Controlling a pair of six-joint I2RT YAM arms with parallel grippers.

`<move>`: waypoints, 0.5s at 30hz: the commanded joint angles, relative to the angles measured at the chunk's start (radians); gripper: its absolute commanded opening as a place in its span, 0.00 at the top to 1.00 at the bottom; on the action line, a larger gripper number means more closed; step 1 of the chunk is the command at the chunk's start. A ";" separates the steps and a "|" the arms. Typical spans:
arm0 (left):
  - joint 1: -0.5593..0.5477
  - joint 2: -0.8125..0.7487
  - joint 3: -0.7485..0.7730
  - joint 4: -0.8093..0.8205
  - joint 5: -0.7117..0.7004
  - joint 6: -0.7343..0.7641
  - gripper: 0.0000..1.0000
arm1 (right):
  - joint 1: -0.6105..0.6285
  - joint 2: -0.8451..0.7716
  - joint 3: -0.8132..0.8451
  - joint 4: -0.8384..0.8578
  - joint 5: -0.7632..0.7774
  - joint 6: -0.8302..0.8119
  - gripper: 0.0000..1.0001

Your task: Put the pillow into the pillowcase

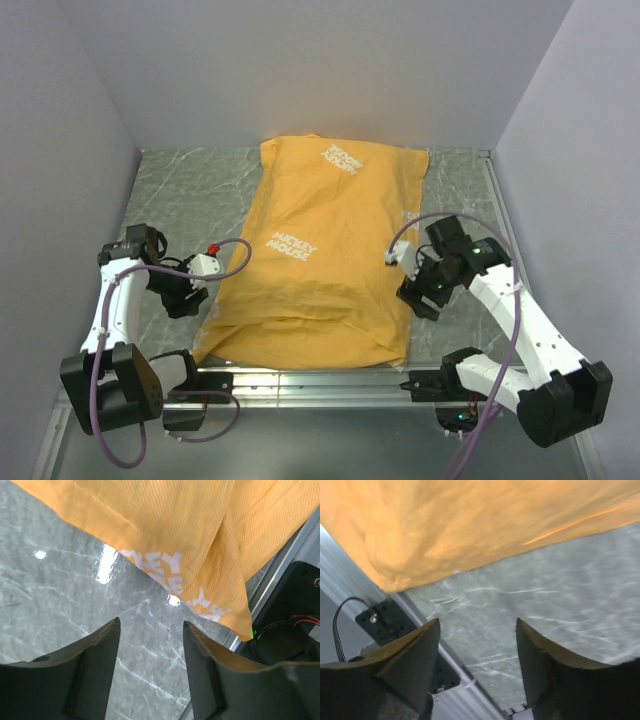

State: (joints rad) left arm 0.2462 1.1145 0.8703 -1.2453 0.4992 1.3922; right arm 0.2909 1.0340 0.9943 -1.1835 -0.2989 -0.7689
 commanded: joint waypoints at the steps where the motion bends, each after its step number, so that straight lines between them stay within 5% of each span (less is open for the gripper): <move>1: -0.031 0.021 -0.028 0.030 0.012 -0.042 0.36 | 0.074 0.006 -0.094 -0.031 0.081 0.075 0.17; 4: -0.094 0.010 -0.085 0.079 -0.030 -0.102 0.24 | 0.198 0.050 -0.144 -0.039 0.093 0.185 0.15; 8: -0.163 -0.008 -0.148 0.184 -0.079 -0.157 0.22 | 0.339 0.153 -0.151 -0.022 0.081 0.304 0.15; 9: -0.185 -0.012 -0.155 0.196 -0.086 -0.171 0.22 | 0.411 0.165 -0.151 -0.002 0.121 0.322 0.08; 15: -0.228 0.044 -0.180 0.218 -0.080 -0.141 0.21 | 0.686 0.253 -0.181 0.087 0.283 0.448 0.07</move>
State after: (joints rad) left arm 0.0296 1.1385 0.6884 -1.0542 0.4129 1.2369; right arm 0.8684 1.2652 0.8272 -1.1431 -0.1169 -0.4179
